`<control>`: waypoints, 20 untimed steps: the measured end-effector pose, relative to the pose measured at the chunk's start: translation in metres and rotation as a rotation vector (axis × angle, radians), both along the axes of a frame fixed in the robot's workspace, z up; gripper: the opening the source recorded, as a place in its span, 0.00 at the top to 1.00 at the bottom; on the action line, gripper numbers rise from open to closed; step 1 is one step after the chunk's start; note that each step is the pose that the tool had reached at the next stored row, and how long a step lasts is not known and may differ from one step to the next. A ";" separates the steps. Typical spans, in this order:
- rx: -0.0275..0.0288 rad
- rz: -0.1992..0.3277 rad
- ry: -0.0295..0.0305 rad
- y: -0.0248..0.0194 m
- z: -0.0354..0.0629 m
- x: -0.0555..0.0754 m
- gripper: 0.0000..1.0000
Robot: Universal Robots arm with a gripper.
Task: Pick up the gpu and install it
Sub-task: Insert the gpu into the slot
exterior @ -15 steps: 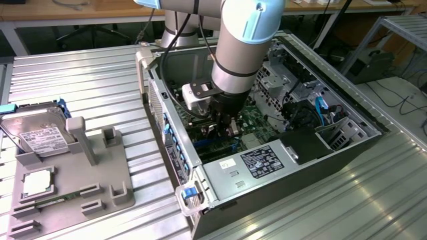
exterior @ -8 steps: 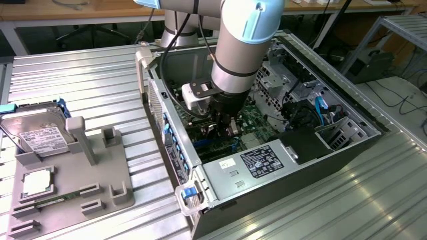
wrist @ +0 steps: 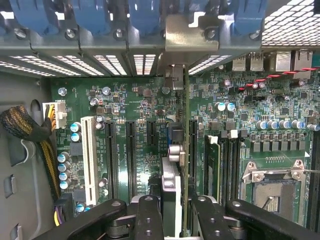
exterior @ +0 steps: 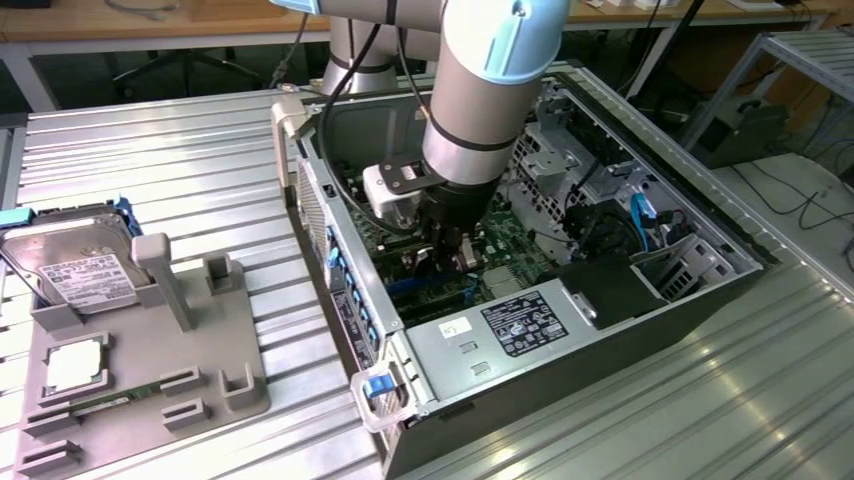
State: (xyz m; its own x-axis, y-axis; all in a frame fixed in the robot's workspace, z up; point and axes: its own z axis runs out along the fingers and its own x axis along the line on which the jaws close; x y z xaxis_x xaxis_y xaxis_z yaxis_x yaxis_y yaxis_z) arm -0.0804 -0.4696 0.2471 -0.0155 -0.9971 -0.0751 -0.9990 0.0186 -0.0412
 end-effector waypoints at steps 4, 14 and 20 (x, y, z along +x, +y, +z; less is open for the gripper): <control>0.0000 0.000 0.0000 0.0000 0.0000 0.000 0.72; 0.0002 -0.012 0.0000 -0.0002 -0.0002 0.000 0.72; 0.0009 -0.013 0.0009 -0.0003 -0.0026 0.000 0.72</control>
